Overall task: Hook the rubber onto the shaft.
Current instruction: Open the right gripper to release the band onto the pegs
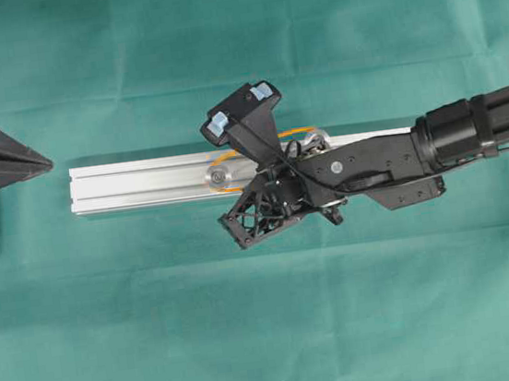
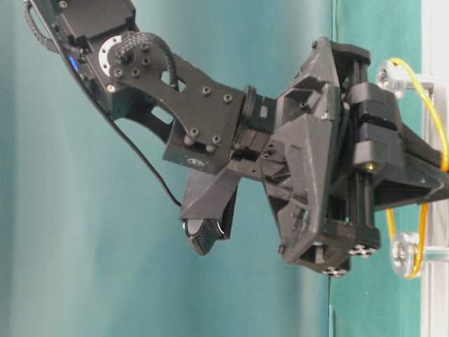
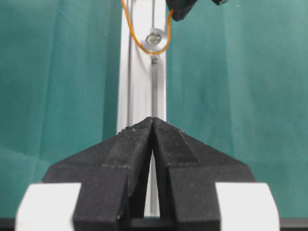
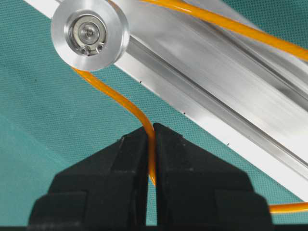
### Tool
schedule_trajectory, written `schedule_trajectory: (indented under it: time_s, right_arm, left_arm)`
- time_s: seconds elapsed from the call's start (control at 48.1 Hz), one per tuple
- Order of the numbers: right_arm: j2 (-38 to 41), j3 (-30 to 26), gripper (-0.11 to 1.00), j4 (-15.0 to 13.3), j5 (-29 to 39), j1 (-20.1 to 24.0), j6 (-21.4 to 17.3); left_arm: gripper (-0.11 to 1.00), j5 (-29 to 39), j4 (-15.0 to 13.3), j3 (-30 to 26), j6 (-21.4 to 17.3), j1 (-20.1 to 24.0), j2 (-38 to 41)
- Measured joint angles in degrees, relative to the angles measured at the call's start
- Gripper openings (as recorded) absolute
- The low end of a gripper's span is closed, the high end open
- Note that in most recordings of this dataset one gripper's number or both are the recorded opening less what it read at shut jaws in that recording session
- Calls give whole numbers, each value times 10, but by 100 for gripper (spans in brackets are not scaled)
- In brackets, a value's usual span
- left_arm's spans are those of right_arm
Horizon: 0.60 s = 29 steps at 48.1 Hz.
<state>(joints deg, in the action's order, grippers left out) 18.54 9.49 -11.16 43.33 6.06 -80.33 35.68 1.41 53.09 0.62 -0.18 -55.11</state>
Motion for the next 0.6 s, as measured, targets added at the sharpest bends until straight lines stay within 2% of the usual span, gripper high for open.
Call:
schedule_trajectory:
  time_s: [0.603]
  right_arm:
    - [1,-1,5,-1,-12,0,3]
  left_arm:
    - [0,1,0,-1,0,0,0]
